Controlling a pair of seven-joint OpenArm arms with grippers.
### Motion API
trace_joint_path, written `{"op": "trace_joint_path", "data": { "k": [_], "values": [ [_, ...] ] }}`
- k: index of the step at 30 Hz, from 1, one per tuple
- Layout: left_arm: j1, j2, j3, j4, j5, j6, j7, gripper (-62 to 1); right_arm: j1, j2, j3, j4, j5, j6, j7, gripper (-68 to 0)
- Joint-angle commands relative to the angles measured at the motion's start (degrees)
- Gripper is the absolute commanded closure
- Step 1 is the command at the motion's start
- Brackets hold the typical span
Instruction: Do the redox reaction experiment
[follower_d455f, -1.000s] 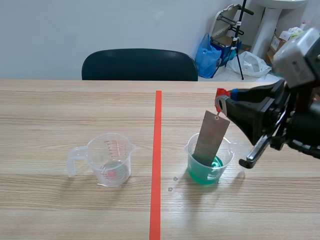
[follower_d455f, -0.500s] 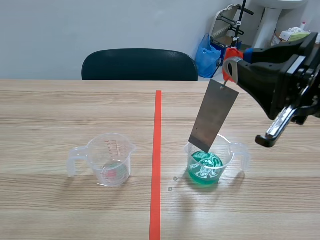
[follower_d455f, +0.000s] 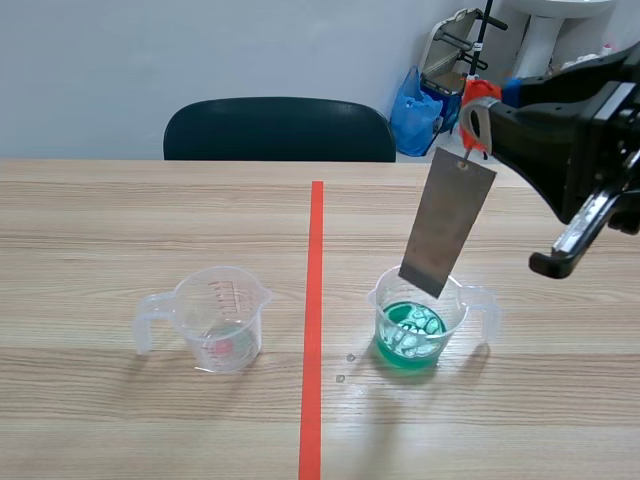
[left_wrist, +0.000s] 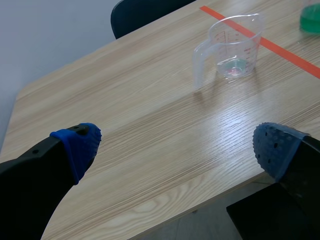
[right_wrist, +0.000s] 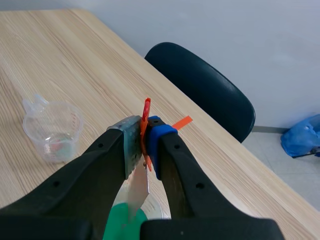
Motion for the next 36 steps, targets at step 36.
{"op": "trace_joint_path", "data": {
  "k": [36],
  "values": [
    [0.1, 0.2, -0.5, 0.6, -0.5, -0.1, -1.0, -62.3, -1.7, 0.3, 3.1, 2.2, 1.5, -0.2, 1.9, -0.6]
  ]
}}
